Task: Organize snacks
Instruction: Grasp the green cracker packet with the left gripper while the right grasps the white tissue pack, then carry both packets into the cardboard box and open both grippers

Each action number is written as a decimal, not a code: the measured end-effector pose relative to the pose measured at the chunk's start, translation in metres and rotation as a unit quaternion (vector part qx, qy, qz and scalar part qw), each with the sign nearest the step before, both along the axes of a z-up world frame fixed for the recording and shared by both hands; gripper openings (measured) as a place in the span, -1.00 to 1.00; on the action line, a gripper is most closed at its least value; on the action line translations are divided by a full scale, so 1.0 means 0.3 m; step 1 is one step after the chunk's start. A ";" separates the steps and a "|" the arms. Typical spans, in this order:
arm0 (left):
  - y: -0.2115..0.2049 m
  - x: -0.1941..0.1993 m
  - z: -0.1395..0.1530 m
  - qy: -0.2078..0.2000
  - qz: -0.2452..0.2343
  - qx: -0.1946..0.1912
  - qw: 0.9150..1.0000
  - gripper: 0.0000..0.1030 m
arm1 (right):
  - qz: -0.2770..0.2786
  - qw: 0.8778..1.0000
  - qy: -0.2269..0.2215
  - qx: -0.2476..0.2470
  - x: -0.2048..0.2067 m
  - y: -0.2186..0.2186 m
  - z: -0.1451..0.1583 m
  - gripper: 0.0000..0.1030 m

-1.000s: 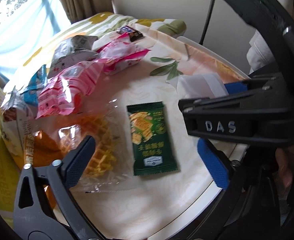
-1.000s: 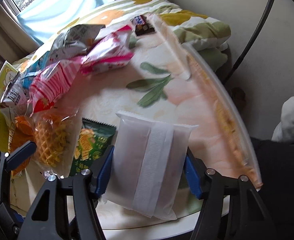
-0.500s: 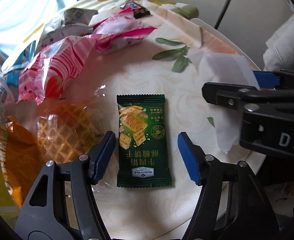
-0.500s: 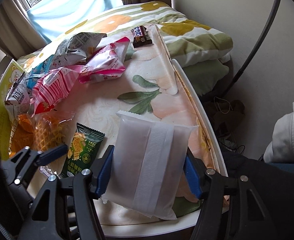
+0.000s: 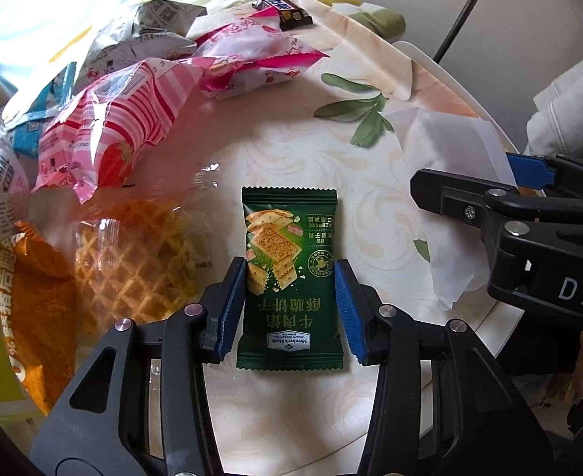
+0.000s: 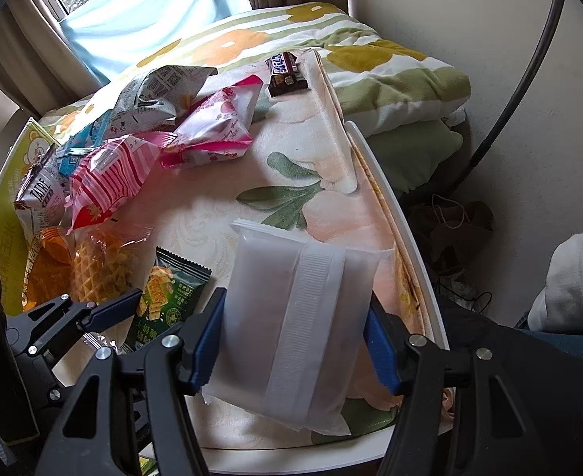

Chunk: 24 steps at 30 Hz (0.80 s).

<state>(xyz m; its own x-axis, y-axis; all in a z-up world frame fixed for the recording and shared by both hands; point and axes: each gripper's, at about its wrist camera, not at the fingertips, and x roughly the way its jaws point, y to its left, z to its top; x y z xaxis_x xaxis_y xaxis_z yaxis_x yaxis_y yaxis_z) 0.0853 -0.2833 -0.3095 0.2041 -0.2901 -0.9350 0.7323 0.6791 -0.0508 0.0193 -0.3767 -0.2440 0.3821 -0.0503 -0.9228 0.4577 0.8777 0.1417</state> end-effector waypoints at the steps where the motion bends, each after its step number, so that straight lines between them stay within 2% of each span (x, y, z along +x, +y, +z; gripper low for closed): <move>1: 0.003 0.004 0.001 0.004 0.005 -0.002 1.000 -0.21 | 0.000 1.000 -0.001 0.000 -0.001 -0.001 0.002 0.16; 8: 0.011 0.014 0.066 -0.004 0.020 -0.018 1.000 -0.21 | 0.007 1.000 -0.013 -0.002 -0.003 -0.010 0.048 0.16; 16: 0.049 0.040 0.258 -0.047 0.067 -0.044 0.996 -0.21 | 0.050 0.998 -0.046 -0.013 0.036 -0.006 0.198 0.16; 21: 0.114 0.087 0.410 -0.081 0.114 -0.060 0.988 -0.21 | 0.107 0.991 -0.077 -0.016 0.102 0.030 0.303 0.16; 24: 0.192 0.122 0.507 -0.107 0.157 -0.073 0.979 -0.21 | 0.147 0.984 -0.101 -0.019 0.157 0.083 0.367 0.16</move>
